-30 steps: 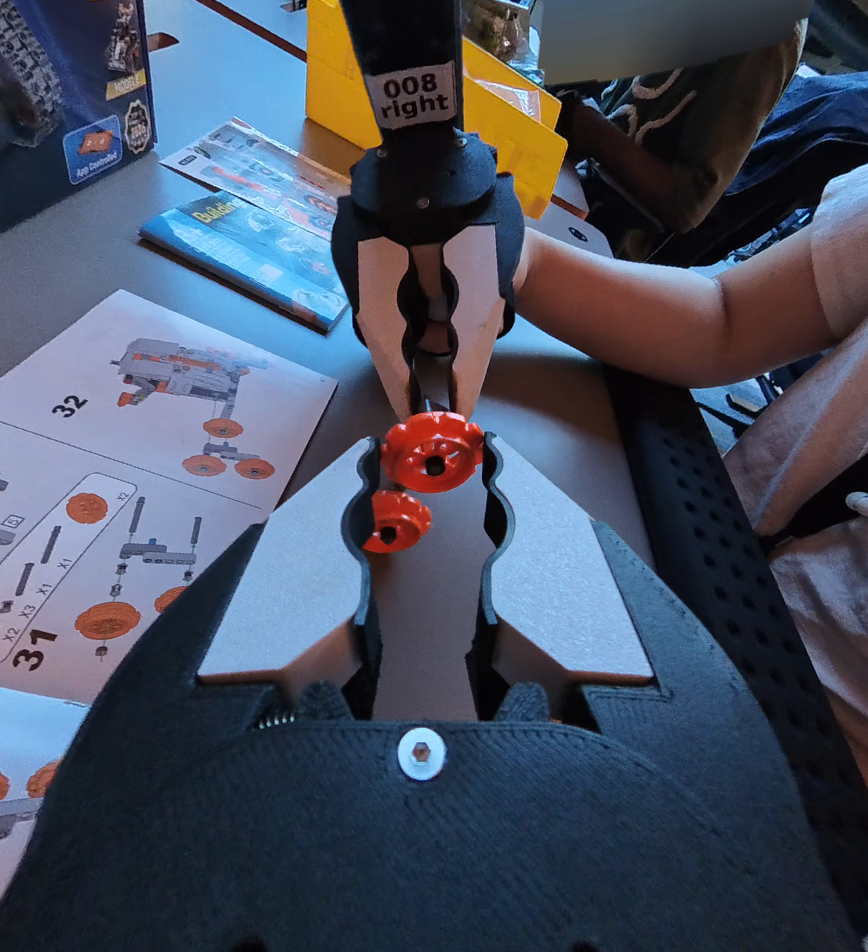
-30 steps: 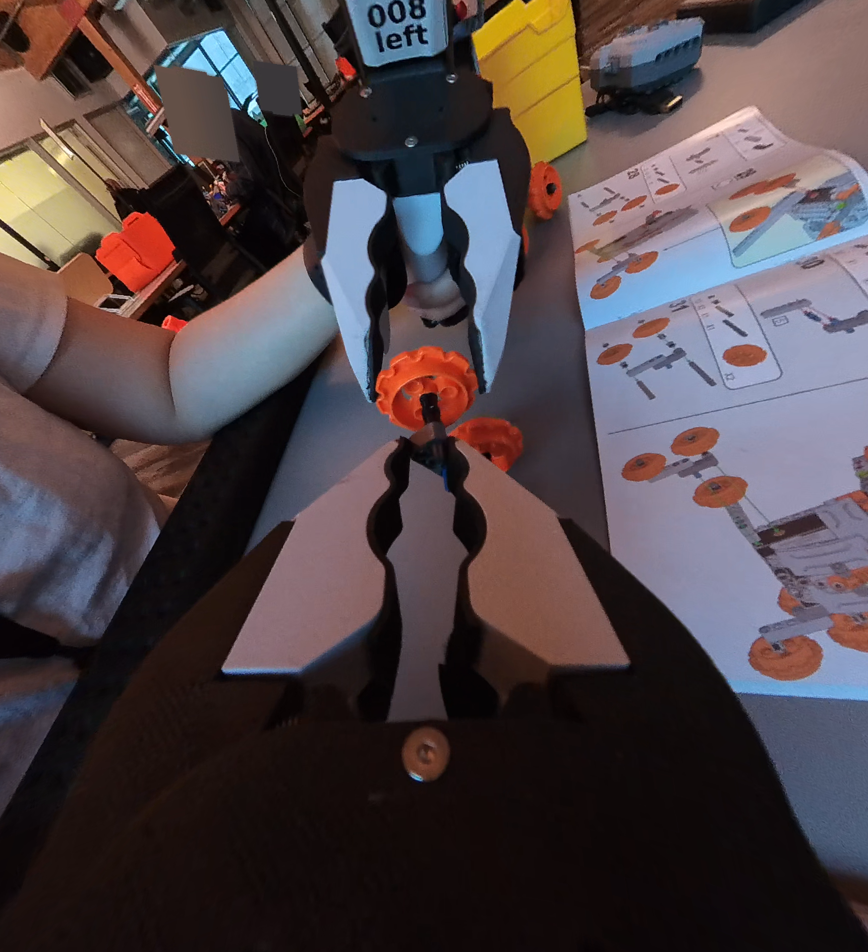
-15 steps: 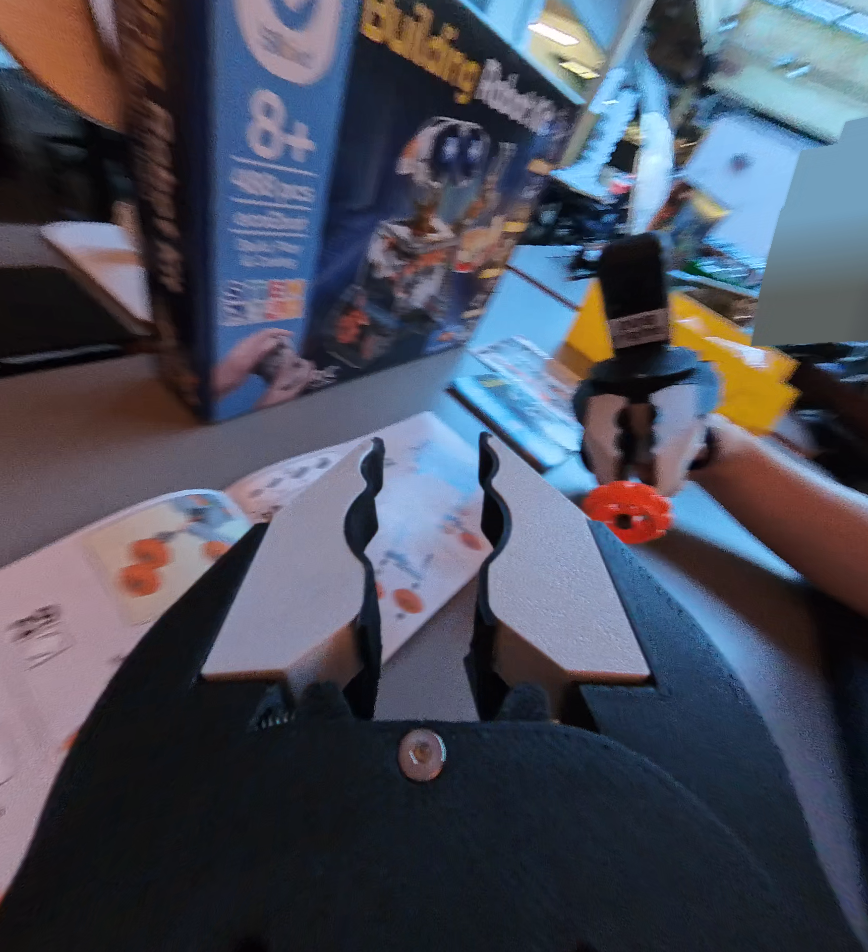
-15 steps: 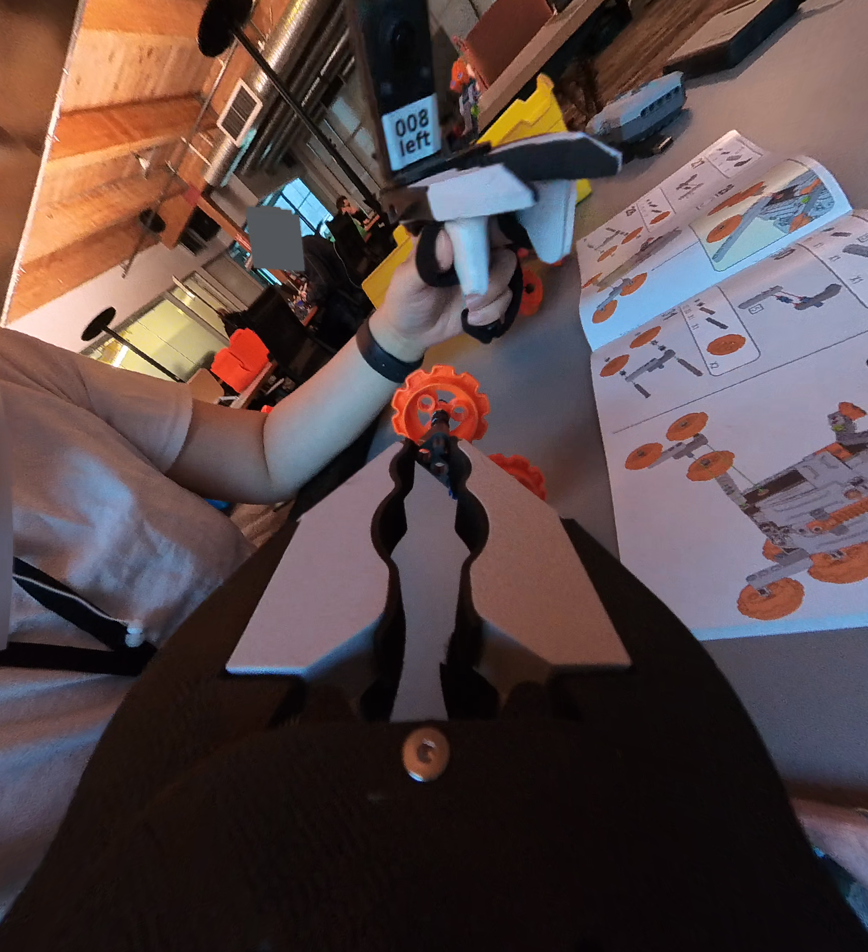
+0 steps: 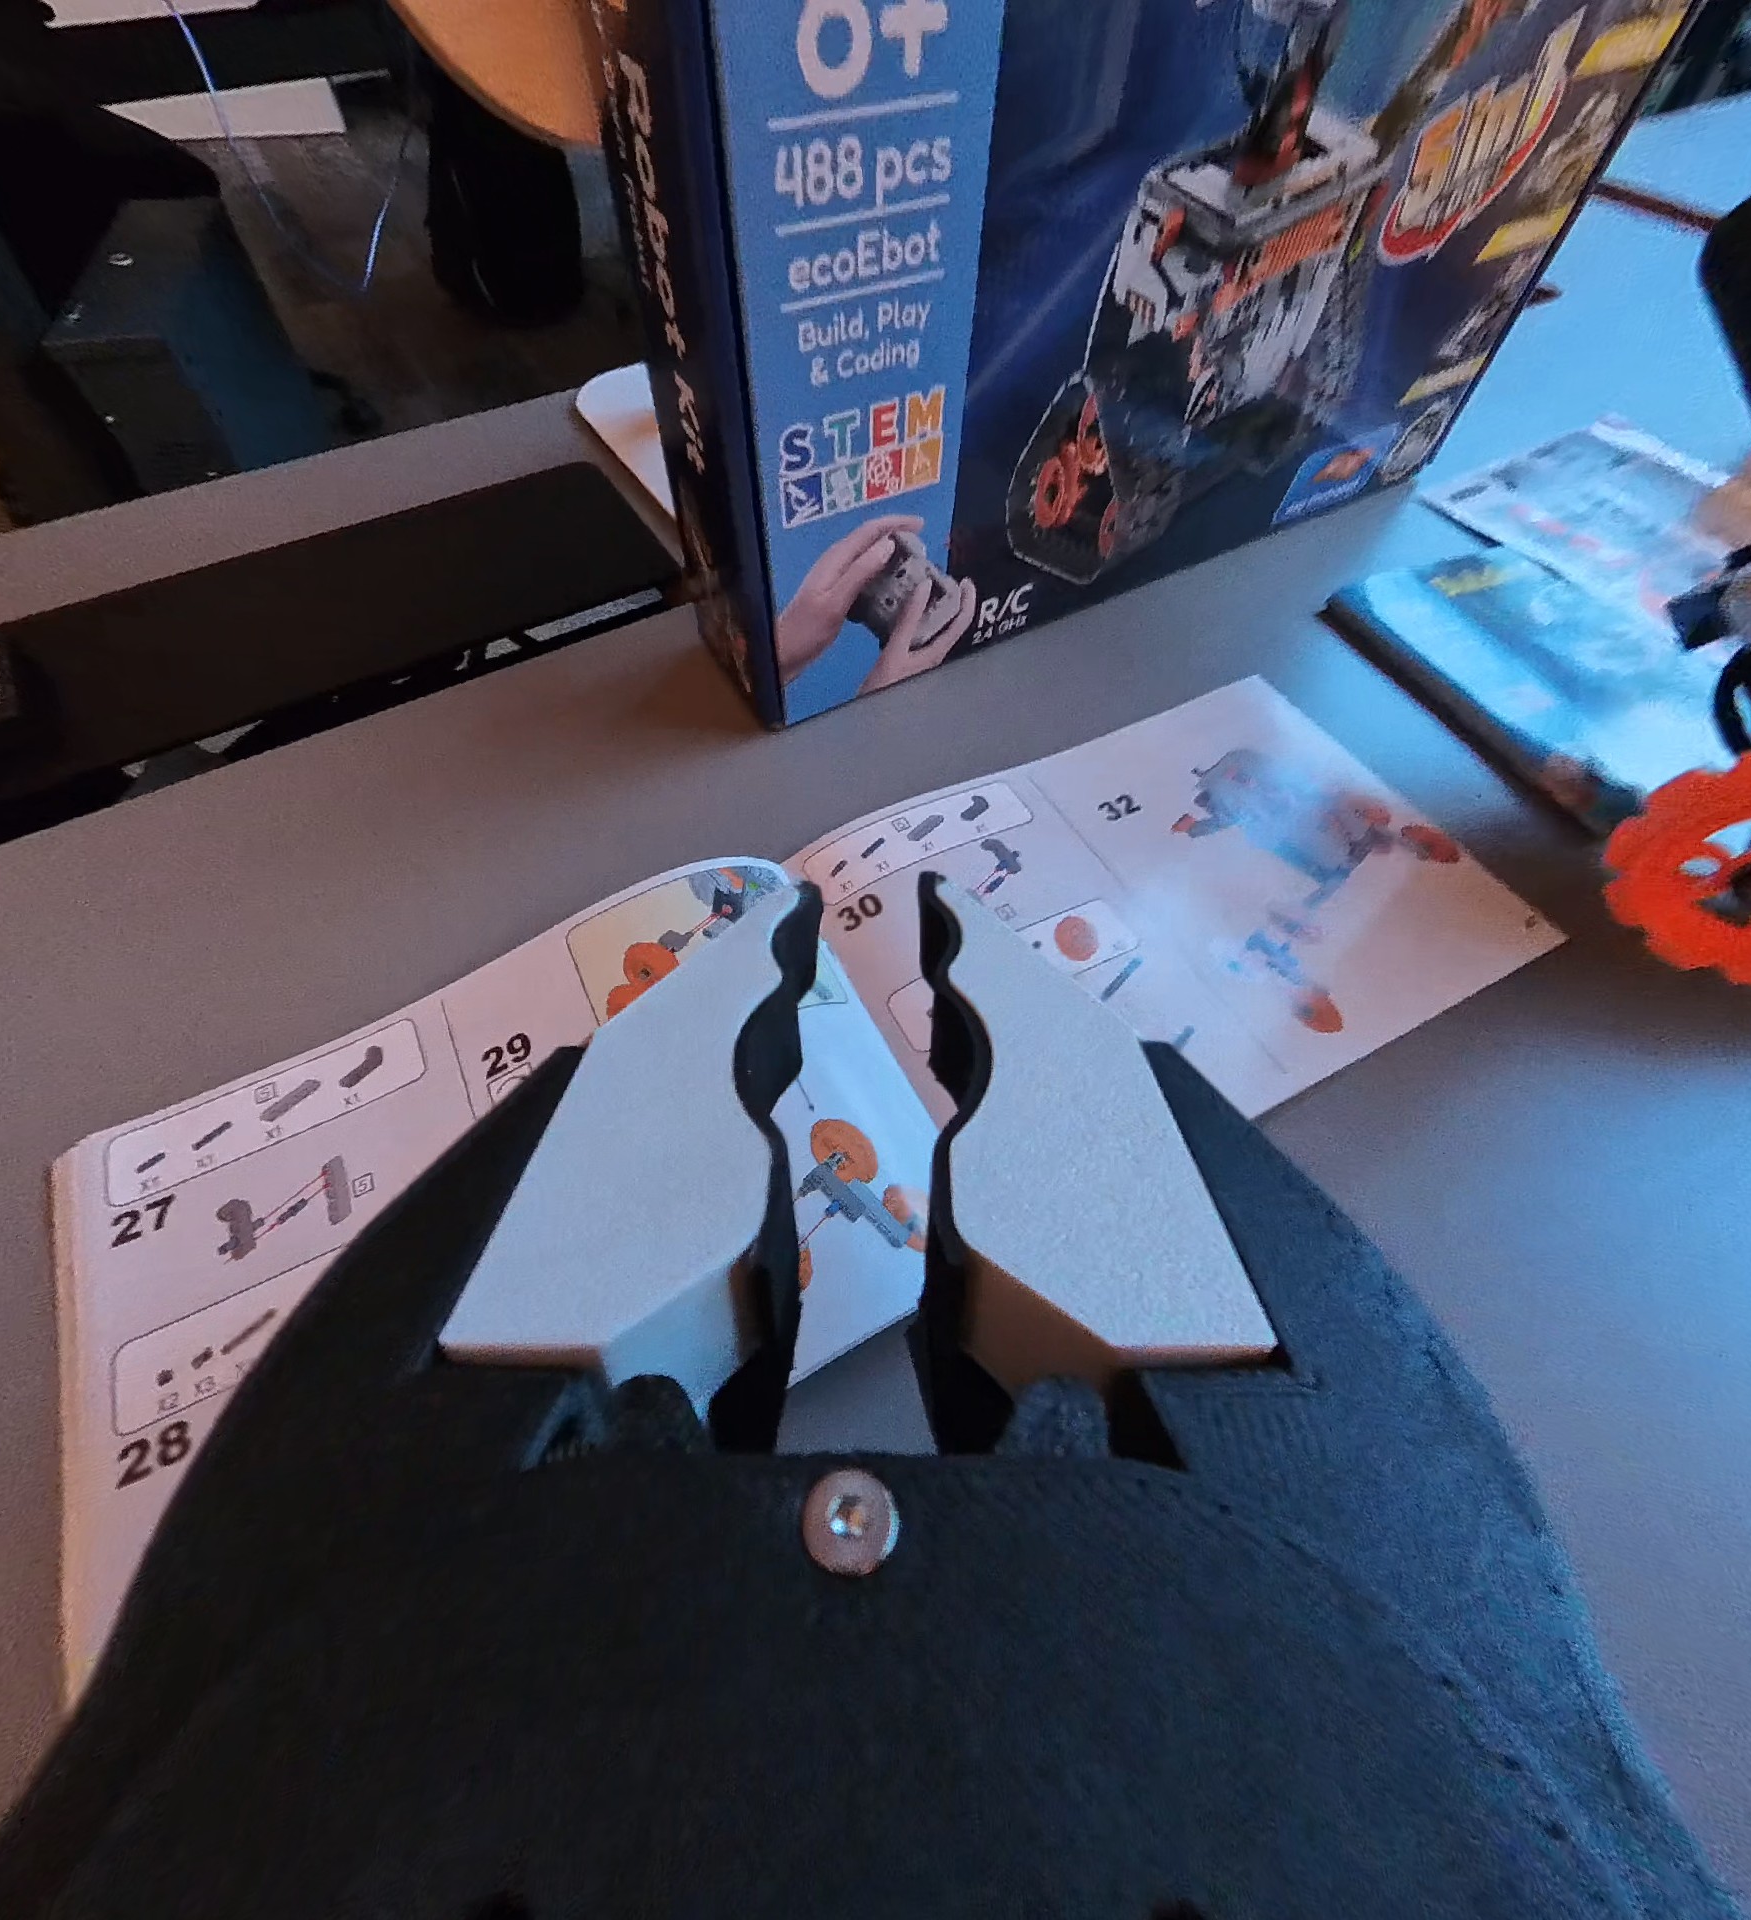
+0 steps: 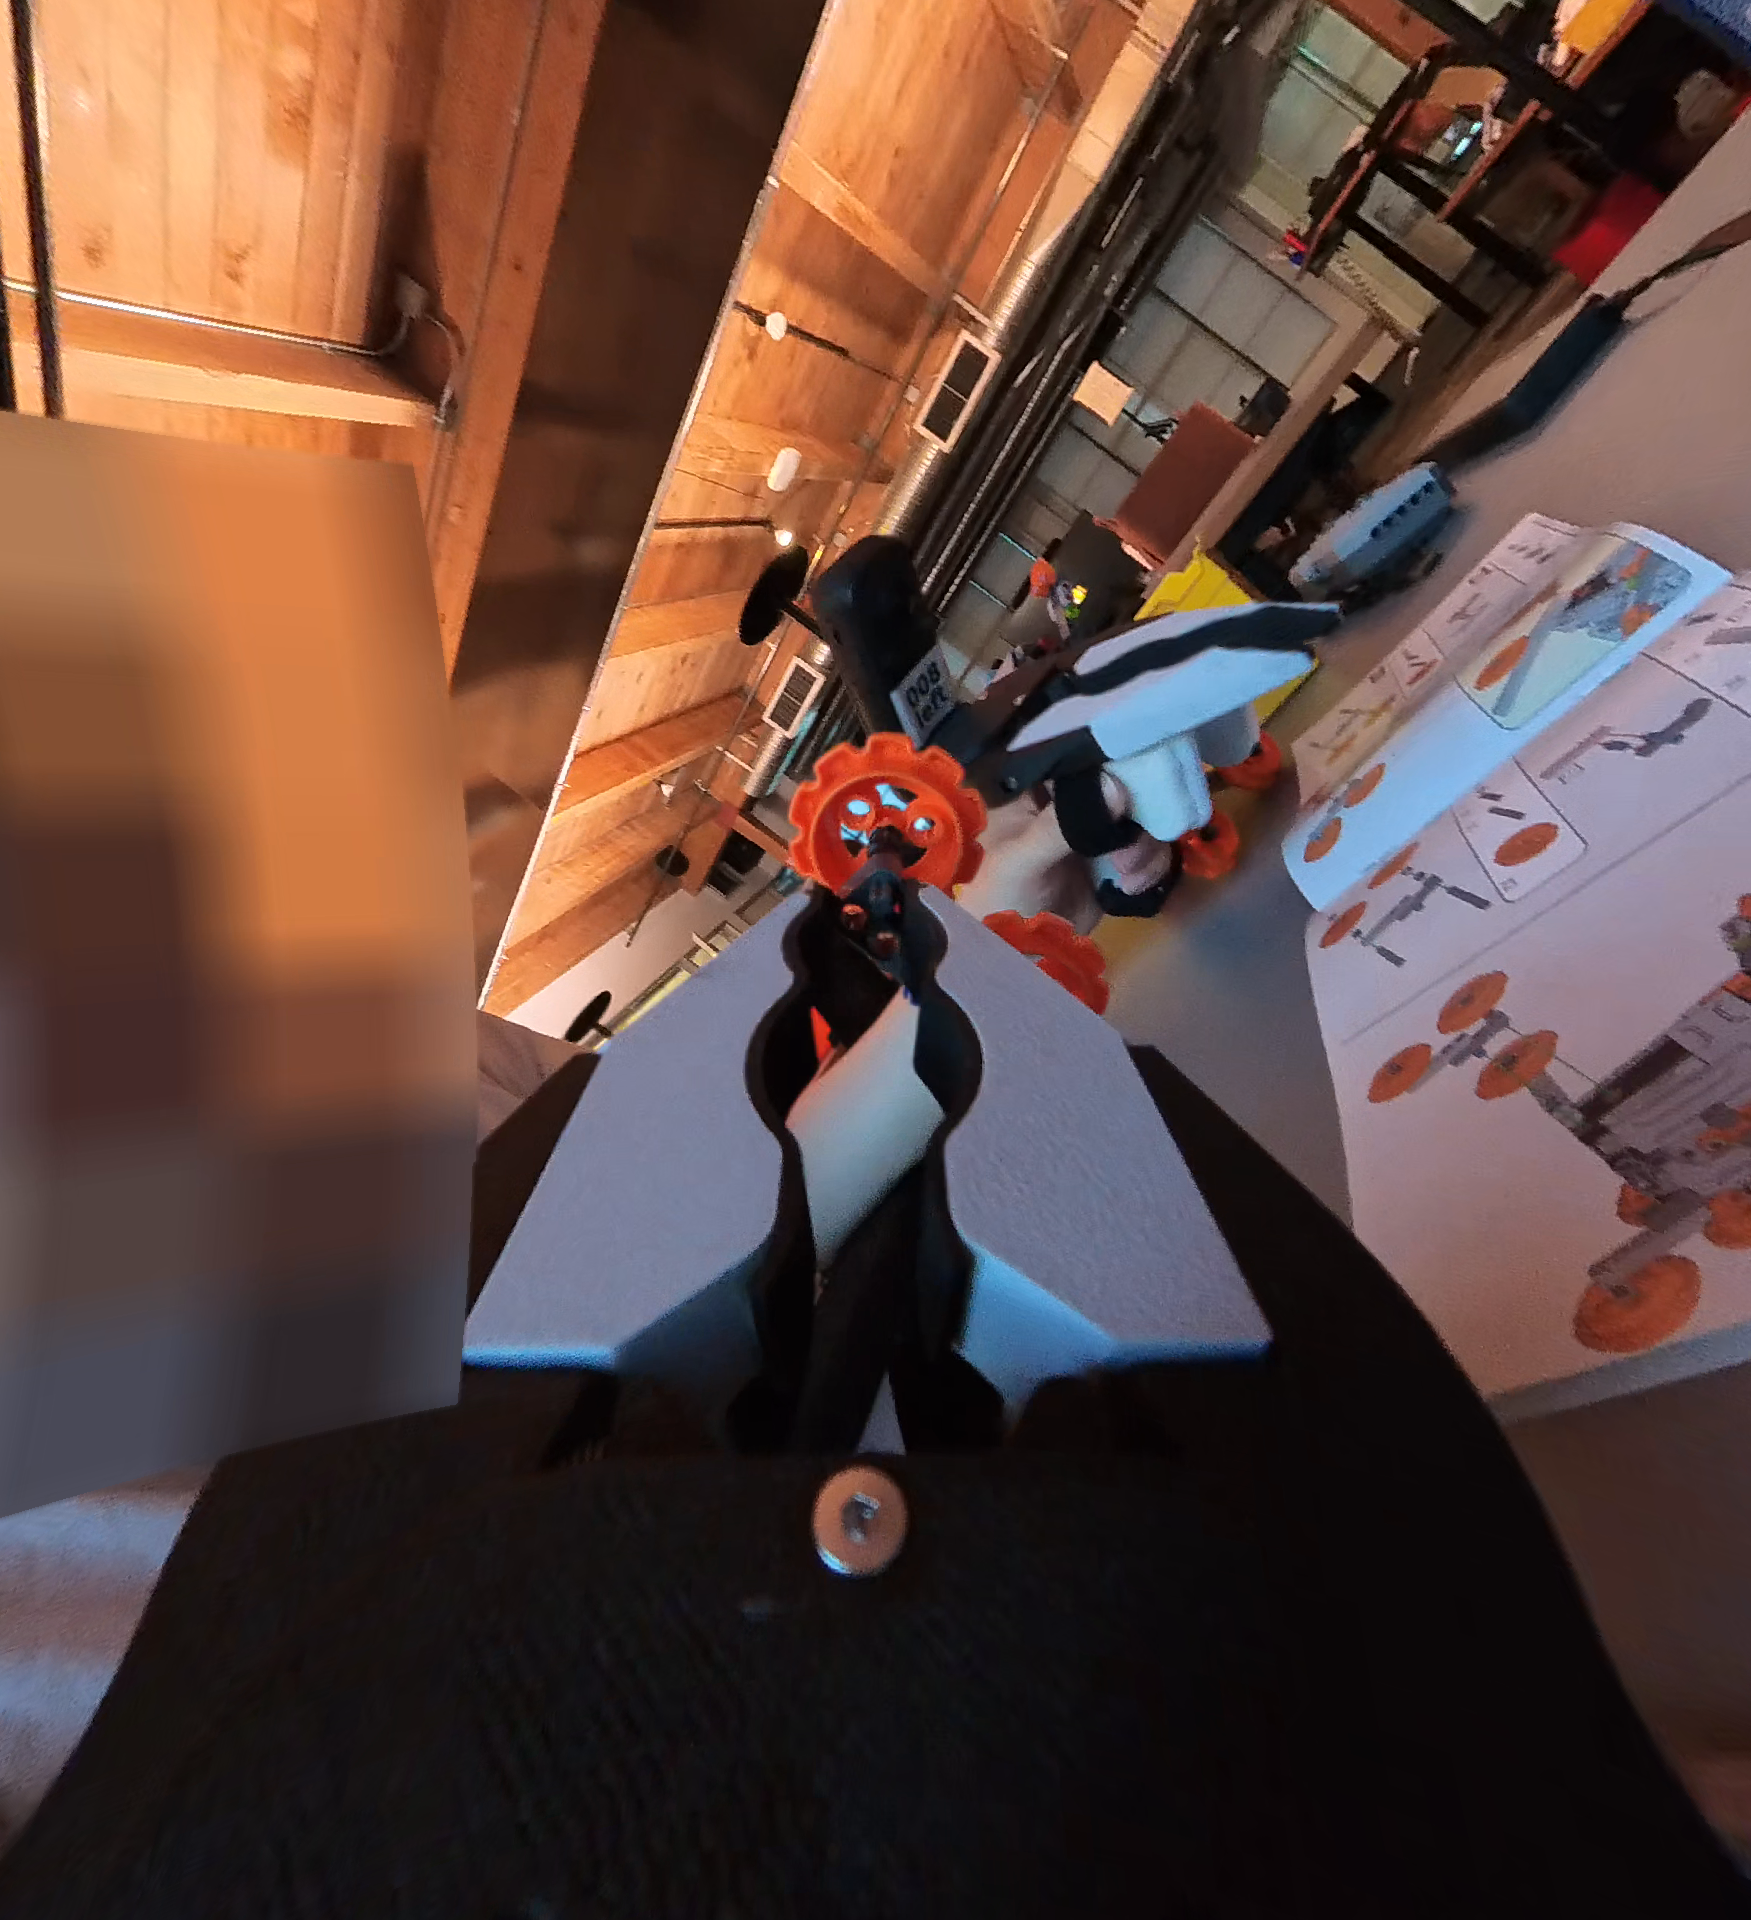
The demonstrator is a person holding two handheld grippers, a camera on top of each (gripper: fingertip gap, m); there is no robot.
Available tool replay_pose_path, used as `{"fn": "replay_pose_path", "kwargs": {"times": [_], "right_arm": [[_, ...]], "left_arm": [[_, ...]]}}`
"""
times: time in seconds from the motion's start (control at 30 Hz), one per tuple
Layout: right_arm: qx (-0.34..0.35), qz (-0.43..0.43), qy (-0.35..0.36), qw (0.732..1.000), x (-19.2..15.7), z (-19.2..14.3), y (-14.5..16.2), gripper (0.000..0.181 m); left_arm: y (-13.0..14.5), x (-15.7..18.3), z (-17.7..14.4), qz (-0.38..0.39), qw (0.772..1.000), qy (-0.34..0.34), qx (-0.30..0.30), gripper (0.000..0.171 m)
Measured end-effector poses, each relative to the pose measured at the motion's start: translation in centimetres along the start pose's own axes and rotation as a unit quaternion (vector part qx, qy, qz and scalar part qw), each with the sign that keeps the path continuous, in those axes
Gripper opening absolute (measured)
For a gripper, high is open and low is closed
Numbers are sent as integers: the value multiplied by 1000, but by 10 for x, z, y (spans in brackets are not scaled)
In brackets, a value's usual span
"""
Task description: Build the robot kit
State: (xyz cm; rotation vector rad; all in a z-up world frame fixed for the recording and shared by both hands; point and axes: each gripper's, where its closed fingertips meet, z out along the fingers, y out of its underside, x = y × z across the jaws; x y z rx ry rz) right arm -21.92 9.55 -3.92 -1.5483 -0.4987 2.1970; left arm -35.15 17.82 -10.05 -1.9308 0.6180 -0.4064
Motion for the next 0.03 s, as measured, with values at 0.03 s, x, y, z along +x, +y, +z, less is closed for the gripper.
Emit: {"fn": "replay_pose_path", "kwargs": {"times": [0.03], "right_arm": [[2, 1, -9, 1000, -3, 0, -1, 10]], "left_arm": [[1, 1, 1, 11, 1000, -3, -5, 17]]}}
